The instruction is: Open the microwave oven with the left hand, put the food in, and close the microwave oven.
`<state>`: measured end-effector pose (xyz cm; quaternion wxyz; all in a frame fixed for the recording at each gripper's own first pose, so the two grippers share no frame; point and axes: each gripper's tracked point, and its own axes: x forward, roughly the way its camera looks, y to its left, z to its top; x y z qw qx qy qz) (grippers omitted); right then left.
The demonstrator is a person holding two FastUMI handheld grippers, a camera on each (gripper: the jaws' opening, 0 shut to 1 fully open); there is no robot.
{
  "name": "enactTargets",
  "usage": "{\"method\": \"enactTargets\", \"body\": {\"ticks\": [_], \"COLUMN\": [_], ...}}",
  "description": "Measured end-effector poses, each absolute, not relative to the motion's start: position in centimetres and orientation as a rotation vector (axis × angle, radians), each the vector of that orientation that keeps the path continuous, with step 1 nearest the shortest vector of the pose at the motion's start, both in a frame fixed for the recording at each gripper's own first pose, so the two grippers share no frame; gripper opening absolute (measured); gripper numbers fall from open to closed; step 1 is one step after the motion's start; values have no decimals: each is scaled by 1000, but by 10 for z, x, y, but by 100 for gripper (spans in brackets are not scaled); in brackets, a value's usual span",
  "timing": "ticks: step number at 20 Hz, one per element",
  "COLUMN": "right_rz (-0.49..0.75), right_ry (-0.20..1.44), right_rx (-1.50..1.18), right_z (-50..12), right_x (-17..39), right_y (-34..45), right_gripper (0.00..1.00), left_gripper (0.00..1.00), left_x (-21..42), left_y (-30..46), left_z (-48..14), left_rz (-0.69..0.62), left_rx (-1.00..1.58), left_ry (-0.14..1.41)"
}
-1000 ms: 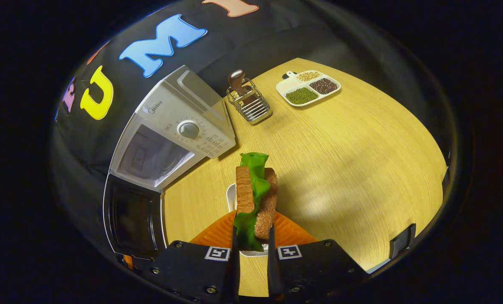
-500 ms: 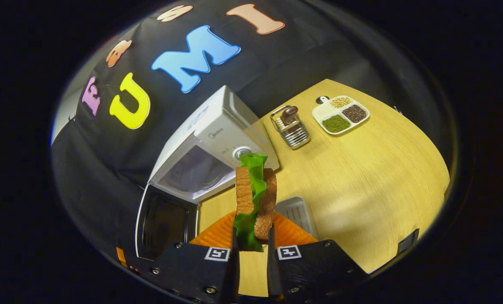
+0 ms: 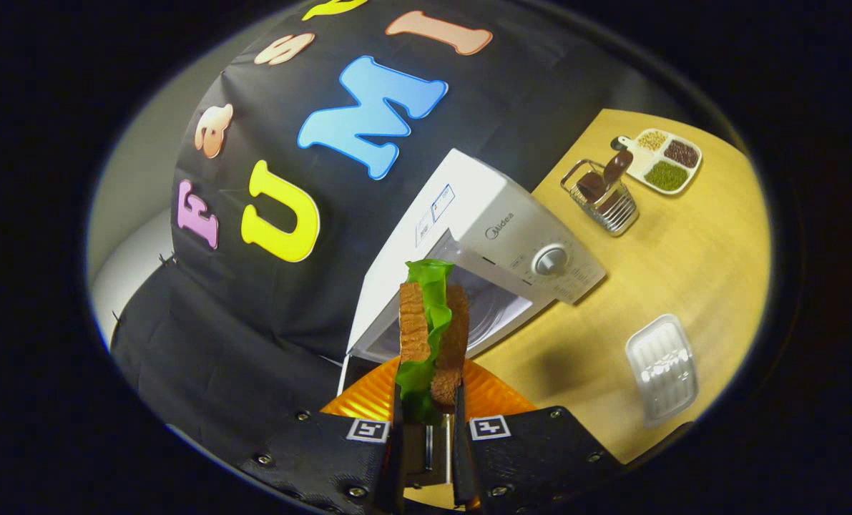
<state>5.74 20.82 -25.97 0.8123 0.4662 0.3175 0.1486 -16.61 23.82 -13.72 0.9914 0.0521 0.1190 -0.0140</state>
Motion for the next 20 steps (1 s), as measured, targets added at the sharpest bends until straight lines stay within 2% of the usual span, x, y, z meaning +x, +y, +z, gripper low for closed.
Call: {"method": "enactTargets", "body": {"ticks": [10, 15, 18, 19, 20], "right_rz": [97, -4, -48, -72, -103], "right_ry": [562, 565, 507, 483, 462], "right_rx": [1254, 1330, 1372, 1382, 1400], "right_z": [-330, -365, -378, -383, -387], "right_x": [130, 163, 188, 193, 198], "right_y": [263, 292, 304, 308, 311], "right_gripper": [26, 26, 27, 27, 26], "left_gripper": [100, 95, 95, 100, 100], "left_x": [-155, -156, -156, -158, -160], "left_y": [243, 255, 263, 266, 269], "left_z": [-130, -128, -124, -126, -129], "left_rz": [-59, -54, -31, -25, -21], "left_rx": [133, 121, 125, 127, 126], "left_ry": [283, 309, 319, 329, 345]}}
